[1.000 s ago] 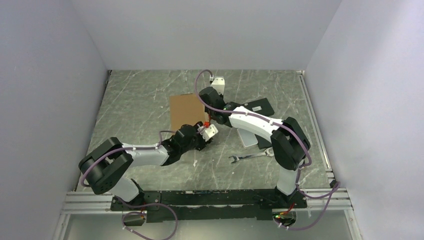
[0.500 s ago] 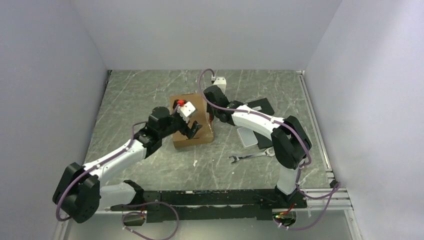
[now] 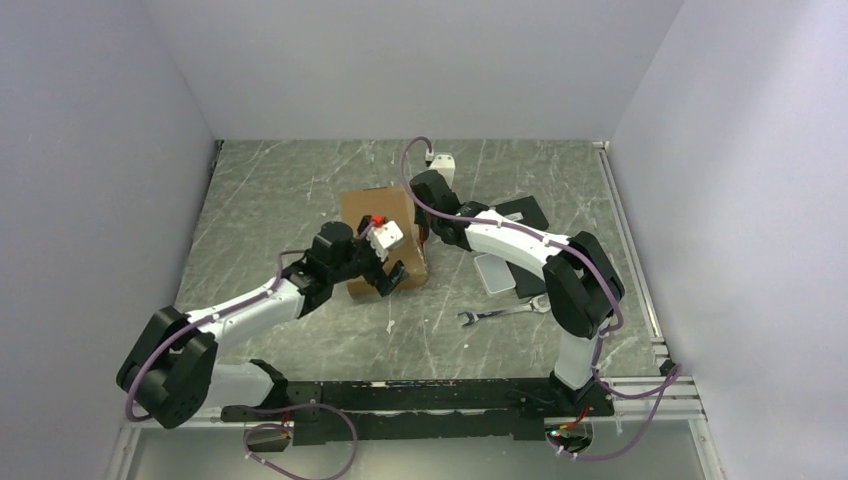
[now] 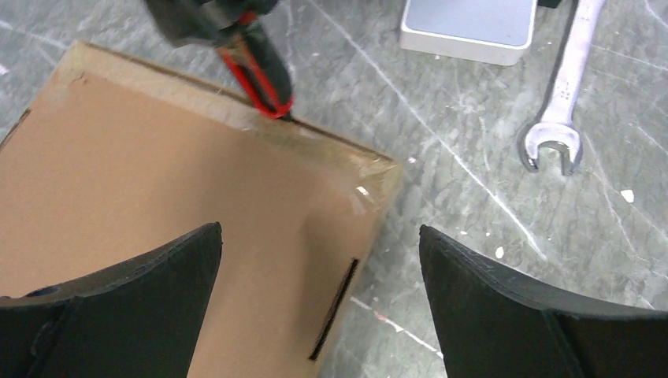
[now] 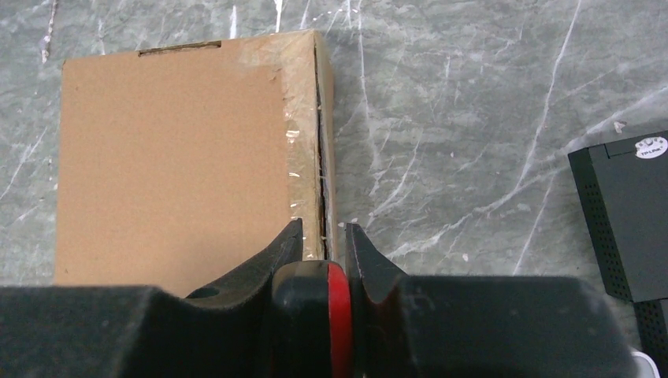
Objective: Unpack the express box
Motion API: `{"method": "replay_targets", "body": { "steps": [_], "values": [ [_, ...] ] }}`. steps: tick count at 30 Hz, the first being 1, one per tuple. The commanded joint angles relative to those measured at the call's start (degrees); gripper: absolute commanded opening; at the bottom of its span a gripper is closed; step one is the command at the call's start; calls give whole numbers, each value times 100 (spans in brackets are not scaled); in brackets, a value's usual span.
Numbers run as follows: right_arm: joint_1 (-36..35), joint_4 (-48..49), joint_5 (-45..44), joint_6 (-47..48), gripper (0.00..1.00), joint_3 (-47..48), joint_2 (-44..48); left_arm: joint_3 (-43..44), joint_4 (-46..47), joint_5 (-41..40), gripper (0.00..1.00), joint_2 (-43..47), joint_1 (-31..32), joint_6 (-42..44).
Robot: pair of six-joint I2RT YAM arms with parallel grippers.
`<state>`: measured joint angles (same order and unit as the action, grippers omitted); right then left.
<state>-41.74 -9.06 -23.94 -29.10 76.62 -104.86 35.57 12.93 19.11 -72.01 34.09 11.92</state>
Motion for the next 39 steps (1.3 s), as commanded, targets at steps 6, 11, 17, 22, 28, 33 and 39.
{"method": "replay_targets", "body": {
  "steps": [6,11,17,22,28,33,39],
  "values": [
    [-82,-413,-488,-6,0,110,451,-80,678,-1306,99,-565,712,121],
    [-170,-478,-606,-105,0,129,494,-205,1124,-1706,99,-802,704,-206],
    [-313,-597,-827,-174,0,219,608,-171,1313,-1756,93,-1217,713,-457],
    [-335,-737,-970,-130,0,409,607,-191,1300,-1691,94,-1235,756,-659],
    [-356,-895,-928,-415,0,253,763,-156,1247,-1827,91,-1239,757,-851],
    [-428,-947,-980,-508,0,24,983,-50,1133,-1899,82,-1357,752,-1102],
    [-468,-911,-971,-584,0,-258,1032,7,1095,-2080,77,-1429,757,-1157]
  ]
}}
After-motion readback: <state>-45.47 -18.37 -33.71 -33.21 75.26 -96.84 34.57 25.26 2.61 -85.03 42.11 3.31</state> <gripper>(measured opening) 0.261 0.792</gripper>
